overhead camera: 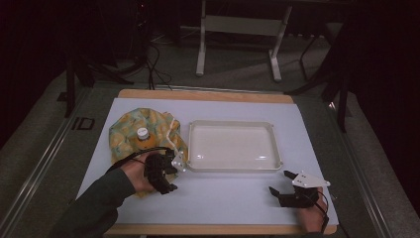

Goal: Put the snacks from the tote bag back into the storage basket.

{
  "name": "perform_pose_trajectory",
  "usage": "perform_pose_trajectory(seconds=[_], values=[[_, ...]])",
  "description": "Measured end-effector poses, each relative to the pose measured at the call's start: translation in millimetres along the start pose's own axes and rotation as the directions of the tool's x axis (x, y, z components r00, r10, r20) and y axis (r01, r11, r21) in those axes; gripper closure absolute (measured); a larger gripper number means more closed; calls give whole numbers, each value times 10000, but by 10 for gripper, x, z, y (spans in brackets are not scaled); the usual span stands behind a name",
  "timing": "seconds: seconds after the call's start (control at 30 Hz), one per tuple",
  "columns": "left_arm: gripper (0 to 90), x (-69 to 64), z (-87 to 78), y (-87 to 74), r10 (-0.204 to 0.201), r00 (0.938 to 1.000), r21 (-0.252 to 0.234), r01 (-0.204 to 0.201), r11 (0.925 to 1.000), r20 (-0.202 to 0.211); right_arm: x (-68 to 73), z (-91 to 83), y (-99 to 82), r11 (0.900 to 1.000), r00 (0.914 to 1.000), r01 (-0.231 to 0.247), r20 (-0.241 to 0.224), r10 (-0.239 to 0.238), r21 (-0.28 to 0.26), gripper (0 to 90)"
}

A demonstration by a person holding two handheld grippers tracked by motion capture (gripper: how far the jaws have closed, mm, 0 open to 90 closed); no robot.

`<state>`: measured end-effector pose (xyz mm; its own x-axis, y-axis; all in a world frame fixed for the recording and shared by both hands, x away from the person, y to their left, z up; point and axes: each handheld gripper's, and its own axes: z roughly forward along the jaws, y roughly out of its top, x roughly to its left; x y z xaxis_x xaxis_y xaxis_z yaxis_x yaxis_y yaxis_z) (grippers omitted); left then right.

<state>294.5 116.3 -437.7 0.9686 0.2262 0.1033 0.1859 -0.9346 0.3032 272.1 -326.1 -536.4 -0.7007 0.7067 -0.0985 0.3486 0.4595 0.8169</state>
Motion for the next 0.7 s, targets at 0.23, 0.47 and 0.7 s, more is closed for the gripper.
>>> perform_pose_trajectory(seconds=[0.23, 0.47, 0.7], values=[[400, 30, -57, 18, 227, 9997, 289, -225, 9993, -65, 2, 1, 0, 10000, 10000, 9, -18, -9, 8, 159], [397, 72, -138, 55, 329, 9993, 443, -320, 9985, -199, 3, 0, 1, 10000, 10000, 21, -16, -21, 6, 158], [397, 138, -231, 86, 278, 9991, 356, -266, 9990, -315, 7, 1, 1, 10000, 10000, 8, -11, -7, 24, 158]])
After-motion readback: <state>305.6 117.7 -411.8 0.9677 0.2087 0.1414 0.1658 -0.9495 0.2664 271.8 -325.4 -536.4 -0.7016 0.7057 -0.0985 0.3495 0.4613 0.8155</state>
